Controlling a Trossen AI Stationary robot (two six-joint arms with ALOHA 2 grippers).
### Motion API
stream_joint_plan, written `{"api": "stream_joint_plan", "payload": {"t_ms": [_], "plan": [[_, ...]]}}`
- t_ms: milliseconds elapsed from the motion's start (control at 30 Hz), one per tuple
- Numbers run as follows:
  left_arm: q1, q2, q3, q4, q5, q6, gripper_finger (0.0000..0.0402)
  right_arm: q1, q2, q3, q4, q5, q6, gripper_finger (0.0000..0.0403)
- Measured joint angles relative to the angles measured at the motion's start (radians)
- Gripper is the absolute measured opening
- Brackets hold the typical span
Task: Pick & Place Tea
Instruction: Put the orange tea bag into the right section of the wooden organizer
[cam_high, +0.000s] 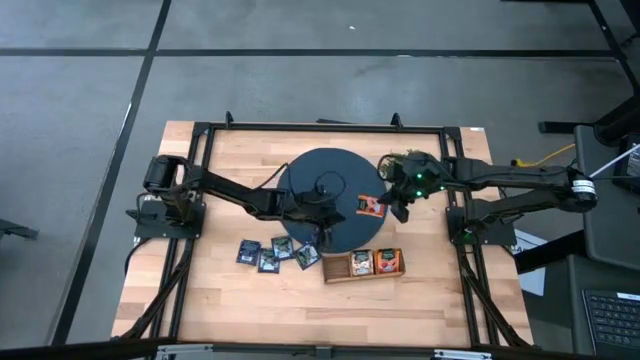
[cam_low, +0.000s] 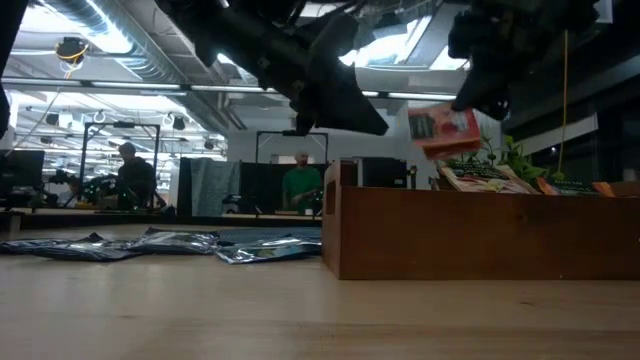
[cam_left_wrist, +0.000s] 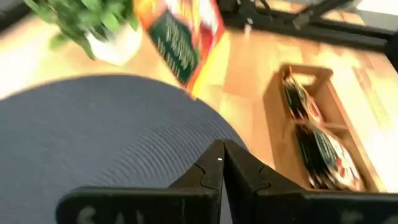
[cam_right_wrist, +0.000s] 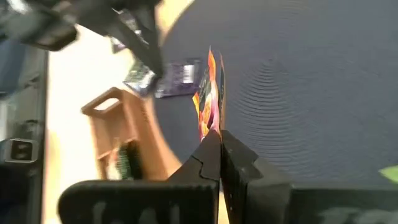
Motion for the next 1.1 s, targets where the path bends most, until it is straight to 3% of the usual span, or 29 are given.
{"api": "stream_joint_plan", "payload": {"t_ms": [233,400,667,833,1100], "plan": [[0.0,-0.012,0.0,0.0,-0.069,0.018,0.0005,-0.008,0.096,-0.073,0.114,0.007,-0.003,0.0003],[0.0,-0.012,0.0,-0.005,-0.067,0.003,0.0008,-0.03,0.218,-0.136,0.271,-0.071,-0.001,0.0003],[-0.001,-0.012,0.0,-0.009,-0.047,0.002,0.0006,-0.035,0.34,-0.154,0.392,-0.066,-0.005,0.0028],[-0.001,-0.012,0.0,-0.009,-0.048,0.002,0.0007,-0.037,0.348,-0.154,0.401,-0.04,-0.029,0.0052],[-0.001,-0.012,0.0,-0.01,-0.048,0.002,0.0006,-0.037,0.294,-0.099,0.325,-0.006,-0.033,0.0127]]}}
